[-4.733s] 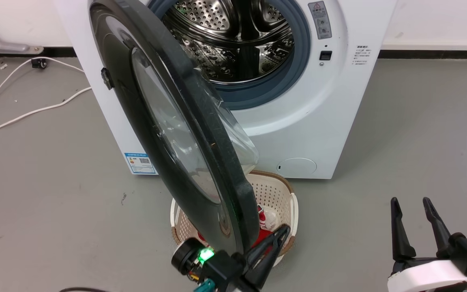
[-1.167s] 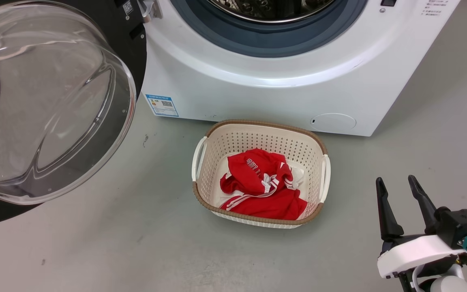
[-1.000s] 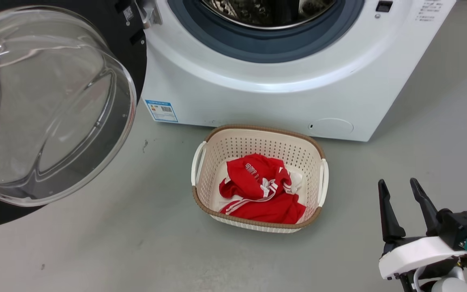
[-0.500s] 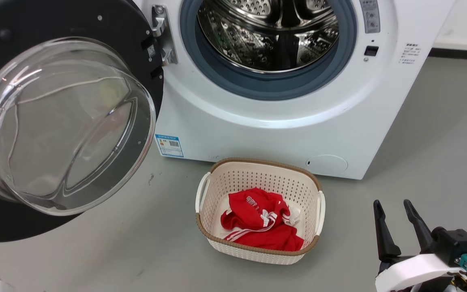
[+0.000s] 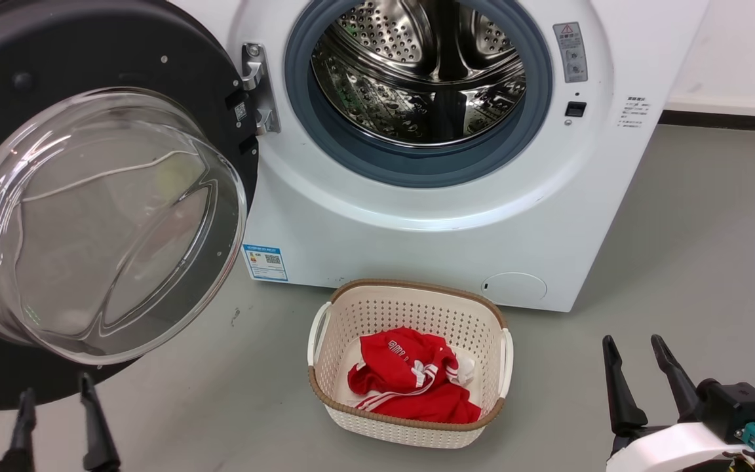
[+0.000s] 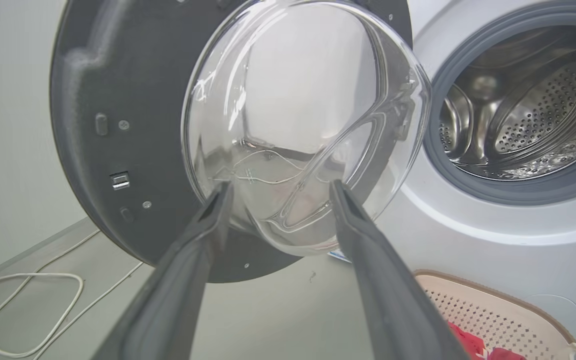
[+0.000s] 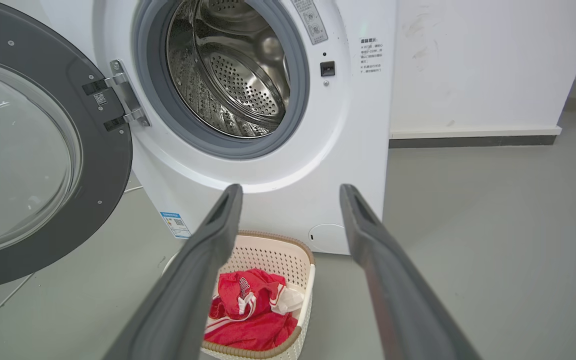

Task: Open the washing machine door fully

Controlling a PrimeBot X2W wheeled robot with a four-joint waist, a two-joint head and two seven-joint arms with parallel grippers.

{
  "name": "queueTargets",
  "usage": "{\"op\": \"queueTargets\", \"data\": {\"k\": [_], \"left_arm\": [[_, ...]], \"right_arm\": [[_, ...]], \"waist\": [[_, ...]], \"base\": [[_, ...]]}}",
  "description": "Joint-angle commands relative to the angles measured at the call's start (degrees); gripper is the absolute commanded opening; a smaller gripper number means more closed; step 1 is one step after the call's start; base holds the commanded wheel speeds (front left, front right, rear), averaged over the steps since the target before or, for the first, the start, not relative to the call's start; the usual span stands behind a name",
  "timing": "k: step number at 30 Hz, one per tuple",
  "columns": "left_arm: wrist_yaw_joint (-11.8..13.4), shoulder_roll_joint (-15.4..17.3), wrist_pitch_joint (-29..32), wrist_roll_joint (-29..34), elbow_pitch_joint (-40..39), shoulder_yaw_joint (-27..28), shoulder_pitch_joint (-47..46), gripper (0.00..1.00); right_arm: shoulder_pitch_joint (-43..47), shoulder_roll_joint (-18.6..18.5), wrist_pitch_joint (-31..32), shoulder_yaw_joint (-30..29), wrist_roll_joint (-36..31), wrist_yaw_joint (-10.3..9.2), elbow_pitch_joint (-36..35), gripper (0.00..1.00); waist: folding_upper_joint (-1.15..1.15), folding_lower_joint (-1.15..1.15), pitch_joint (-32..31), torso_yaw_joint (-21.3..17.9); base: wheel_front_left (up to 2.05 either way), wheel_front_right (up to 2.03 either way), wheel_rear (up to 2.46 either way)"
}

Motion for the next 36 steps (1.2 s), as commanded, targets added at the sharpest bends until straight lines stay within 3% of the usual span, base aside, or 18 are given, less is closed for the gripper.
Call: {"op": "queueTargets", "data": {"k": [1,8,17,36], "left_arm": [[0.17,-0.26,-0.12,0.40,-0.37,-1.01,0.71,1.00],[0.96,-0.57,-0.12,1.69,-1.69,-10.44,-1.28,1.00],[0.10,-0.57,-0.12,3.53,0.95,-17.88,-6.97,1.00],[0.60,-0.08,-0.12,5.08,3.34,-18.21,-7.97,1.00]], "right_arm": [[0.43,0.04,0.05,0.15,-0.41,-0.02,-0.37,1.00],[0.69,0.04,1.10,0.30,-3.28,-0.02,-3.08,1.00],[1.20,0.04,2.50,0.45,-5.91,-0.02,-6.56,1.00],[2.44,0.04,3.80,0.48,-6.78,-0.02,-8.27,1.00]], "waist": [[0.00,0.01,-0.23,-0.30],[0.00,0.01,-0.63,-2.27],[0.00,0.01,-1.32,-5.80],[0.00,0.01,-1.24,-7.34]], "base": [[0.00,0.00,0.00],[0.00,0.00,0.00],[0.00,0.00,0.00],[0.00,0.00,0.00]]}}
